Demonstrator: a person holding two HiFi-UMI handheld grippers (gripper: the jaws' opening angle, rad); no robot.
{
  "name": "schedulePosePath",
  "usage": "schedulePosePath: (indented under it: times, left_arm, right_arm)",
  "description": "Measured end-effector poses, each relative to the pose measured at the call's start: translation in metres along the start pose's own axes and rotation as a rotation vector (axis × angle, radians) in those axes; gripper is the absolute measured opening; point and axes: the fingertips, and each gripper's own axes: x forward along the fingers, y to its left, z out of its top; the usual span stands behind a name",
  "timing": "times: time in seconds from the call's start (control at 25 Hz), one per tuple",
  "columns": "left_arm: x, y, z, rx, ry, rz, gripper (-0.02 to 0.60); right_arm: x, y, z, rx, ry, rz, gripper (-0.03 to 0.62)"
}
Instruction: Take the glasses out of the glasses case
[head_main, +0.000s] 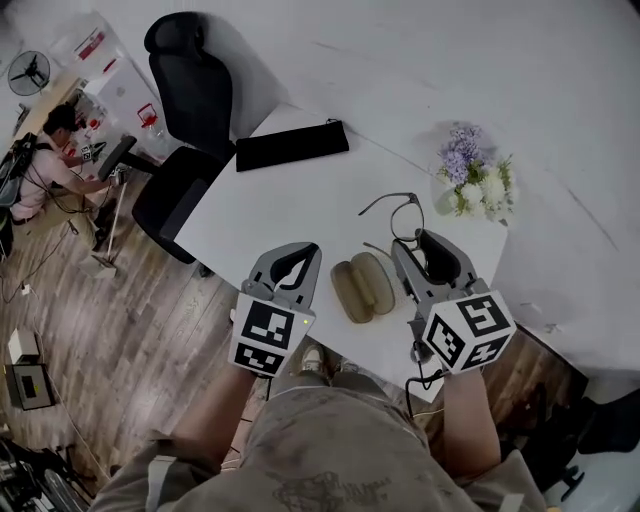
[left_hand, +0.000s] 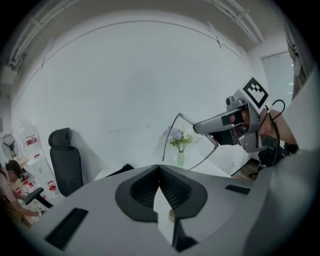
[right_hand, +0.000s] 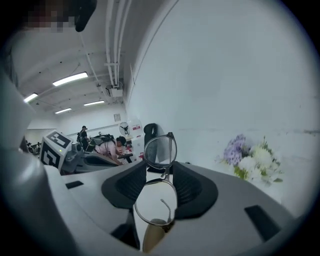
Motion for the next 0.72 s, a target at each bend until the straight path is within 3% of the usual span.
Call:
schedulePosePath:
  times: [0.36,0.56,0.72]
  left_arm:
    - [-0.052,0.009,0.093,0.093,-0.212,0.087,0.015]
    - [-0.083,0.002,0.129,0.105,-0.321,0.106,0.015]
    - [-0.098,-0.007,0.139,0.107,-0.354,0.108,0.015]
  right_arm:
    - [-0.081,0.026,0.1,-0.096,-0.29,-0.012,0.181]
    - [-0.119,0.04,0.124,-0.115,-0.386,-0.025,0.179]
    - [-0.14,0.045,0.125,-0.119,-0.412,-0.036,0.178]
